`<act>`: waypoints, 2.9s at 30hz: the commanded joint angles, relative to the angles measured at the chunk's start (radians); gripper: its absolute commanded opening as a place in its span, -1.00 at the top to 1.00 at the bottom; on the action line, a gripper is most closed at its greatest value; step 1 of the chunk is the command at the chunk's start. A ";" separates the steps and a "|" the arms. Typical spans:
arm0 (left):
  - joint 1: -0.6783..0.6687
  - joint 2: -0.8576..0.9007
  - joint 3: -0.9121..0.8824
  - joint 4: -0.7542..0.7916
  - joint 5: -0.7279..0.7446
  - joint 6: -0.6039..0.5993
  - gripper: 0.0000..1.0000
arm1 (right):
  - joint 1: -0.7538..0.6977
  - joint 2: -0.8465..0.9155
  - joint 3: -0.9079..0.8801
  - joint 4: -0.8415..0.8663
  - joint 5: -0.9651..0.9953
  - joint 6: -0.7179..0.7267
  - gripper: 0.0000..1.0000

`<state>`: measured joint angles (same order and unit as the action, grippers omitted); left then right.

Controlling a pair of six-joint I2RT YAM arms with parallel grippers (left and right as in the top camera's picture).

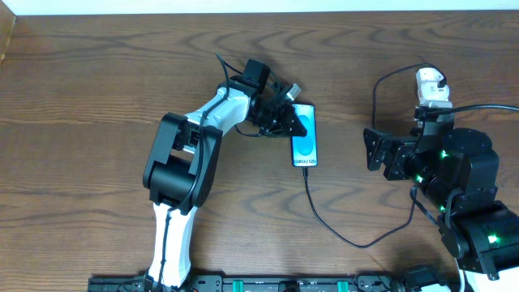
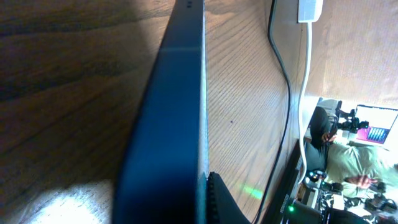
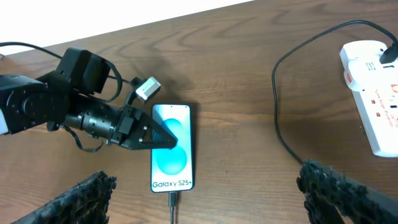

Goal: Plug charger to phone and switch on socket
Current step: 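Lower the plugged-in phone flat onto the table with the left gripper, then open the left gripper and pull the left arm back from the phone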

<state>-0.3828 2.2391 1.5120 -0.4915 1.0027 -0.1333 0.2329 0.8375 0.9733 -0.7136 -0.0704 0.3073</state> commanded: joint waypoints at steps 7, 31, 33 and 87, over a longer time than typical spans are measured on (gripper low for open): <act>-0.001 0.002 0.008 -0.002 -0.025 0.024 0.84 | -0.005 -0.002 0.013 -0.001 0.008 0.015 -0.88; -0.008 0.003 0.007 0.002 -0.029 0.024 0.82 | -0.005 -0.001 0.013 0.019 0.008 0.030 -0.89; -0.008 0.003 0.007 0.002 -0.029 0.024 0.67 | -0.005 -0.001 0.013 0.018 0.008 0.030 -0.89; 0.041 -0.023 0.009 -0.066 -0.029 0.024 -0.61 | -0.005 0.078 0.013 0.016 -0.071 0.037 -0.99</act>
<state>-0.3614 2.2387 1.5120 -0.5465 0.9936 -0.1257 0.2329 0.9024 0.9733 -0.6987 -0.1158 0.3370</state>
